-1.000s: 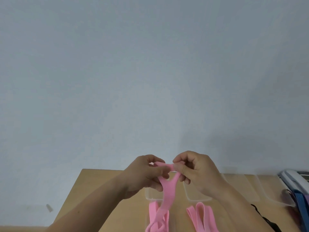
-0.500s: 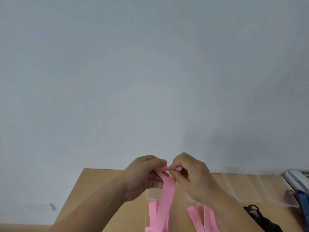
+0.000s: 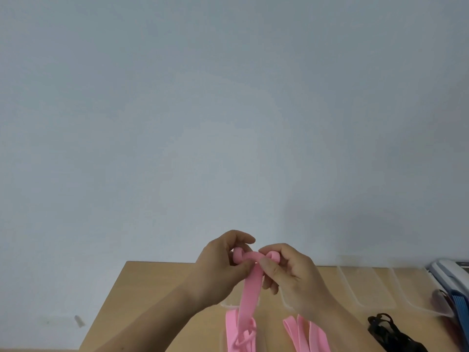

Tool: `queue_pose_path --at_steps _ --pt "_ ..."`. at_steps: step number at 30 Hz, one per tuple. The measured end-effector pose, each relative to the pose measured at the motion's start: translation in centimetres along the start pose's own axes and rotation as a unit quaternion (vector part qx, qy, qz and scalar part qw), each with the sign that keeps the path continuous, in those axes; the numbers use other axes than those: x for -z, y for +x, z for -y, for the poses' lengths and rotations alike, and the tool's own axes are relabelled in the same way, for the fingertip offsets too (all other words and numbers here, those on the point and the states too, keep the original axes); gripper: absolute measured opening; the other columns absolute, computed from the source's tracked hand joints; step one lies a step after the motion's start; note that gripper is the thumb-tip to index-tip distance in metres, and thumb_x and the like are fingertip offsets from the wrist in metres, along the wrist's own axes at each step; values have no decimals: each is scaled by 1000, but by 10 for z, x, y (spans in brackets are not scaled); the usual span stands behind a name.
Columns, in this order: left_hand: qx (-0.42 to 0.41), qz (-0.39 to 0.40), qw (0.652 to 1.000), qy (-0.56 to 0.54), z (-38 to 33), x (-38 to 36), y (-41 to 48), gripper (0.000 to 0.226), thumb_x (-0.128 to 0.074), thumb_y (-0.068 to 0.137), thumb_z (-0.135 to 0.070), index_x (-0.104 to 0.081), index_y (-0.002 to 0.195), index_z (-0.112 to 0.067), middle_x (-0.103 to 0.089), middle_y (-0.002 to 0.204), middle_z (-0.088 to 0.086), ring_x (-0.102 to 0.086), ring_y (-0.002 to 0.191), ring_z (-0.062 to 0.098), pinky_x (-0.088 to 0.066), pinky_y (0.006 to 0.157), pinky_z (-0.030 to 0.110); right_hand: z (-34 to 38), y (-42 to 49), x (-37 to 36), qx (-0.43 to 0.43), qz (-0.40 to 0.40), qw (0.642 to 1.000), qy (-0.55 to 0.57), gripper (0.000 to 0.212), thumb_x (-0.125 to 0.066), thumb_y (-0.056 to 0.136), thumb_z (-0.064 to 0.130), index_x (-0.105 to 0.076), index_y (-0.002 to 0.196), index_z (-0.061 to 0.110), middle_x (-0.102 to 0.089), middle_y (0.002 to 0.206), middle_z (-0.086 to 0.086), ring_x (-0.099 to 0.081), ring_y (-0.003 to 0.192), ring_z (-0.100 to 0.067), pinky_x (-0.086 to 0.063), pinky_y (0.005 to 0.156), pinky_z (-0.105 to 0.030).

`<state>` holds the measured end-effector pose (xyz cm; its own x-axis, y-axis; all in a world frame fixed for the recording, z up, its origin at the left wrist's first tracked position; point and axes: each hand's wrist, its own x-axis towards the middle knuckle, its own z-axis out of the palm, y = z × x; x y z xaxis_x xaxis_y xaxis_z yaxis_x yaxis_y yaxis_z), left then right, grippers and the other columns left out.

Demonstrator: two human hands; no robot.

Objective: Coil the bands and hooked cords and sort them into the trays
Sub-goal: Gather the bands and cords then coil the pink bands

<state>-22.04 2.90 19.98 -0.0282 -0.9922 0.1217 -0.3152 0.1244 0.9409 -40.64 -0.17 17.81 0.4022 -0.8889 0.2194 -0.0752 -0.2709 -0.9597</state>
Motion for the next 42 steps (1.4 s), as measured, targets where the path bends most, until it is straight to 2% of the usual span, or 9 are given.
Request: queue_pose_path --at_steps 4,12,19,23,26,29,32,36,42 --pt "10 -10 1000 -7 1 -2 -3 31 -72 85 -18 -62 112 -29 -71 96 -7 -71 85 10 -59 77 26 3 -1 -2 -7 -19 1000 2 7 -64 86 32 -69 90 30 -69 70 -12 -65 61 -25 -50 55 -32" --pt "91 88 989 -74 -1 5 -4 22 -65 95 -24 -65 97 -2 -76 84 10 -70 70 22 -58 66 31 8 -3 3 19 2 999 -30 18 -63 93 17 -67 93 35 -68 71 -6 -65 62 -18 -52 58 -28" --pt "190 138 934 -268 -10 11 1 16 -69 85 -15 -69 95 -2 -72 92 20 -65 72 24 -53 60 27 9 0 -1 182 -48 949 -251 23 -66 88 6 -69 98 26 -66 84 17 -63 76 -1 -48 66 -11" --pt "217 127 916 -312 -7 9 2 23 -64 91 -22 -68 96 0 -71 95 20 -68 80 26 -56 69 31 5 1 -1 231 -46 935 -266 19 -67 88 2 -70 97 19 -66 88 9 -62 77 -4 -52 66 -22" --pt "218 101 919 -313 -4 7 1 14 -67 90 -14 -62 93 -1 -67 88 19 -68 86 32 -55 79 40 2 1 1 219 -44 942 -252 25 -66 88 1 -67 96 25 -66 89 11 -63 77 -6 -53 66 -23" --pt "216 81 921 -315 -3 6 1 18 -73 82 -1 -63 97 0 -64 84 19 -68 80 30 -58 72 35 -1 0 -2 207 -36 951 -227 24 -66 88 -1 -71 96 21 -69 93 9 -67 84 -12 -55 69 -27" --pt "193 77 925 -319 -2 7 -1 16 -71 83 5 -64 95 -2 -70 91 24 -70 77 30 -57 65 33 1 -3 -3 107 -34 987 -114 25 -64 86 6 -71 95 29 -72 90 6 -69 81 -14 -54 67 -23" --pt "108 52 973 -197 -2 8 0 12 -71 84 4 -68 91 -6 -70 85 20 -65 70 25 -52 63 29 4 -3 0 -7 6 999 38 28 -71 81 27 -68 109 22 -73 95 -2 -66 74 -14 -52 66 -25" --pt "38 43 989 -134 1 5 -4 15 -73 82 0 -69 92 -10 -70 81 12 -60 68 19 -51 65 29 9 1 0 -53 15 997 48 12 -68 84 29 -76 90 22 -66 67 -2 -61 63 -17 -49 56 -25"
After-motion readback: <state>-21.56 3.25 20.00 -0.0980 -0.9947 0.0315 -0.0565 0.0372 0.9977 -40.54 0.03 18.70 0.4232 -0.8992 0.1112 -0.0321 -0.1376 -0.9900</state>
